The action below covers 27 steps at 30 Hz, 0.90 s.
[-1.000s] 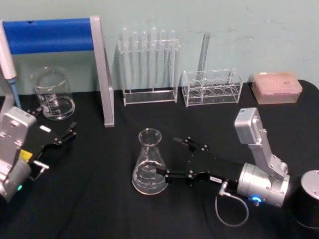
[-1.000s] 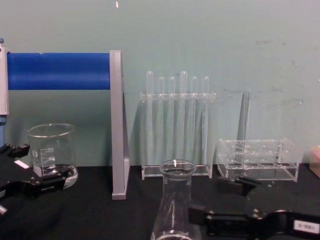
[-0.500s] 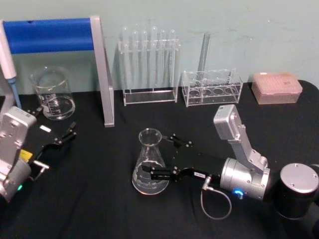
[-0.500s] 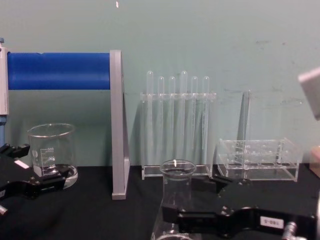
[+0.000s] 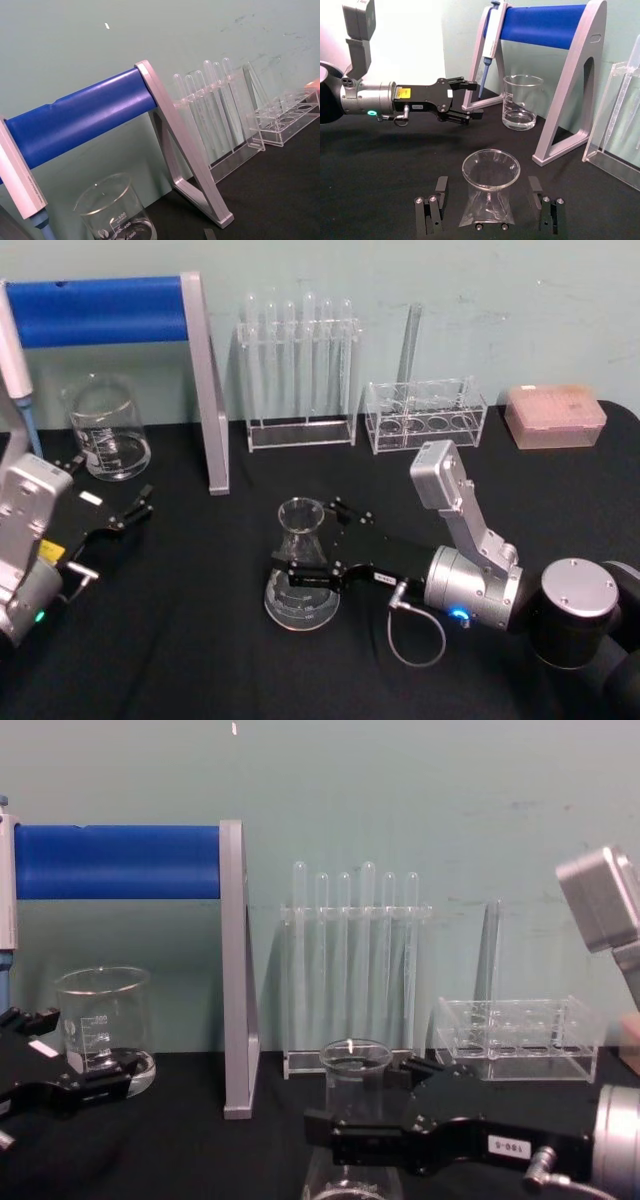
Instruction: Grasp the erlenmeyer flask with one hand, shake it three times, then place it back.
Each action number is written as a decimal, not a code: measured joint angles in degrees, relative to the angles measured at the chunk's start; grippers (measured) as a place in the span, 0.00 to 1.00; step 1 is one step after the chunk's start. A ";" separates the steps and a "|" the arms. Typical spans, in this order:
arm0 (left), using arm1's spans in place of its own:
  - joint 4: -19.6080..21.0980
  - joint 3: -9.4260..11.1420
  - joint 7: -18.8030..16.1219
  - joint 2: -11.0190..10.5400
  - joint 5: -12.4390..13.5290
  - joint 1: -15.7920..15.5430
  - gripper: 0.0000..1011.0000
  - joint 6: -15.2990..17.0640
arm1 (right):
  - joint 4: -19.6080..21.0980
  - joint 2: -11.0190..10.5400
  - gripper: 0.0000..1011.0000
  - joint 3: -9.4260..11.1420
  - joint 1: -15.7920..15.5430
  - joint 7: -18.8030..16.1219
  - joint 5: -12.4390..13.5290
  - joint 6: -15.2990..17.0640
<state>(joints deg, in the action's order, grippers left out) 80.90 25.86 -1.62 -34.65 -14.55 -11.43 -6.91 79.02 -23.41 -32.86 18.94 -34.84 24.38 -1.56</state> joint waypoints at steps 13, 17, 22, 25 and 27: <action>0.00 0.00 0.00 0.00 0.00 0.00 0.99 0.00 | -0.48 0.78 0.99 0.25 0.34 0.51 -0.48 -0.08; 0.00 0.00 0.00 0.00 0.00 0.00 0.99 0.00 | -0.51 0.77 0.99 0.26 0.36 0.51 -0.48 -0.08; 0.00 0.00 0.00 0.00 0.00 0.00 0.99 0.00 | -0.51 0.77 0.95 0.27 0.37 0.51 -0.46 -0.09; 0.00 0.00 0.00 0.00 0.00 0.00 0.99 0.00 | -0.51 0.77 0.92 0.27 0.37 0.50 -0.44 -0.09; 0.00 0.00 0.00 0.00 0.00 0.00 0.99 0.00 | -0.51 0.77 0.86 0.27 0.37 0.50 -0.43 -0.08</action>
<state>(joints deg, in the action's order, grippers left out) 80.90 25.86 -1.62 -34.65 -14.55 -11.43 -6.91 78.51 -22.65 -32.59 19.31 -34.35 23.95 -1.64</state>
